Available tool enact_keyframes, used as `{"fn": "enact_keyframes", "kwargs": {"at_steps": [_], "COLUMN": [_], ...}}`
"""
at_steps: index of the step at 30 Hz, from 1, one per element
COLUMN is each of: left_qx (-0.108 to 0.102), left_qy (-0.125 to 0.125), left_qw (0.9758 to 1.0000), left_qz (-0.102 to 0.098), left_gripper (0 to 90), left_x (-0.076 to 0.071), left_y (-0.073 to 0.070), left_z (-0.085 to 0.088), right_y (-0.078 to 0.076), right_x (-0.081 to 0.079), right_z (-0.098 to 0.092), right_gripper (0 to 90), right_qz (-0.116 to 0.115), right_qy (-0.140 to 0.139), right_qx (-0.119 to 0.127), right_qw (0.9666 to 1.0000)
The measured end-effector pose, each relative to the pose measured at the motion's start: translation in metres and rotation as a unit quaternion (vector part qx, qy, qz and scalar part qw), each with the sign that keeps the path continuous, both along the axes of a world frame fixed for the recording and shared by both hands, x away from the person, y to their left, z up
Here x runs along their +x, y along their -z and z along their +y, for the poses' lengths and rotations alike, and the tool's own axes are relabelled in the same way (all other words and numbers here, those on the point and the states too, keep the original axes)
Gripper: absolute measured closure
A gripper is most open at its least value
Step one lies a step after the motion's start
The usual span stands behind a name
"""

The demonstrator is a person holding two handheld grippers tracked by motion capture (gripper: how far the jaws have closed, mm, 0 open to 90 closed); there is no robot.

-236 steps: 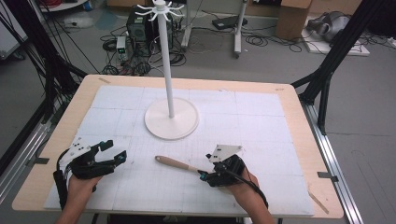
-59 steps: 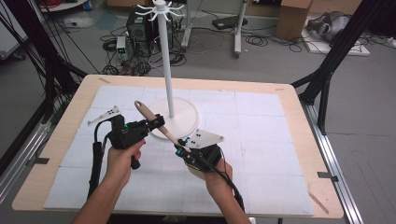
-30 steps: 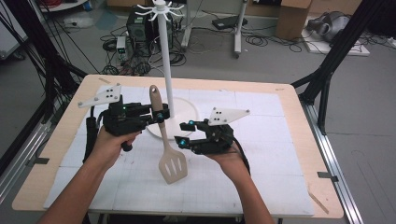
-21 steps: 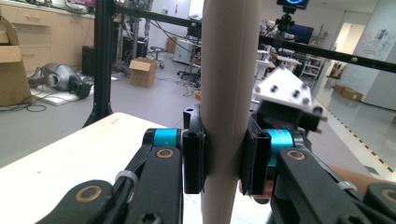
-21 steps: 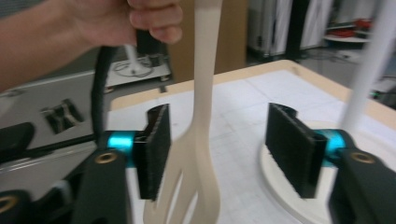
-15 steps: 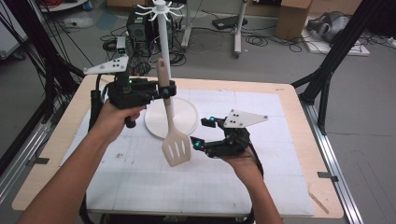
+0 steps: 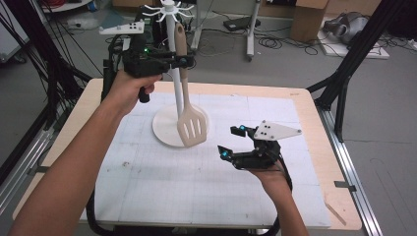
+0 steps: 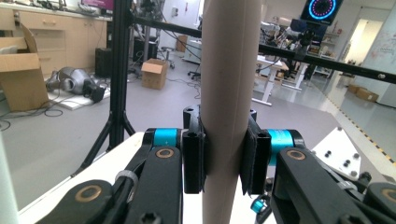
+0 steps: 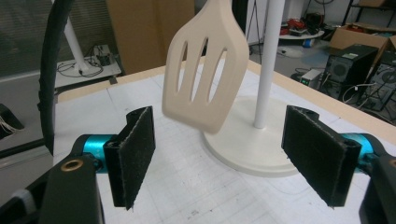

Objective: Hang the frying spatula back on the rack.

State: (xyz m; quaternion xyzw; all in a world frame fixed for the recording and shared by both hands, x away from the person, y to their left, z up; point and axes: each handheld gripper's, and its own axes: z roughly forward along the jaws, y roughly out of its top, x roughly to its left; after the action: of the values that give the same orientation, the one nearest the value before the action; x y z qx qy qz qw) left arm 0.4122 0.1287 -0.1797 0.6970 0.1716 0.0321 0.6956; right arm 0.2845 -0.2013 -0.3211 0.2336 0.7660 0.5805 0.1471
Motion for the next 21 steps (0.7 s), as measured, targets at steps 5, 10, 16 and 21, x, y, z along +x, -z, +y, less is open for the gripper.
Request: {"fn": "enact_keyframes", "kwargs": {"at_steps": [5, 10, 16, 21], "left_qx": [-0.002, 0.005, -0.002, -0.002], "left_qy": [-0.002, -0.002, -0.010, -0.020], "left_qw": [1.0000, 0.9999, 0.9997, 0.9992], "left_qz": [0.005, 0.011, 0.023, 0.034], "left_gripper": [74.0, 74.0, 74.0, 74.0], "left_x": [0.009, 0.014, 0.021, 0.026], "left_y": [-0.004, -0.001, 0.002, 0.005], "left_z": [0.002, -0.002, 0.000, 0.002], "right_y": [0.000, 0.000, 0.000, 0.000], "right_x": [-0.002, -0.004, -0.005, -0.006], "right_z": [-0.005, -0.007, -0.008, -0.009], "right_gripper": [24.8, 24.8, 24.9, 24.9], "right_qz": [-0.002, -0.004, -0.005, -0.004], "right_qy": [0.003, 0.004, 0.003, 0.003], "right_qx": [0.000, 0.000, 0.000, 0.000], "right_qw": [1.0000, 1.0000, 1.0000, 1.0000]}}
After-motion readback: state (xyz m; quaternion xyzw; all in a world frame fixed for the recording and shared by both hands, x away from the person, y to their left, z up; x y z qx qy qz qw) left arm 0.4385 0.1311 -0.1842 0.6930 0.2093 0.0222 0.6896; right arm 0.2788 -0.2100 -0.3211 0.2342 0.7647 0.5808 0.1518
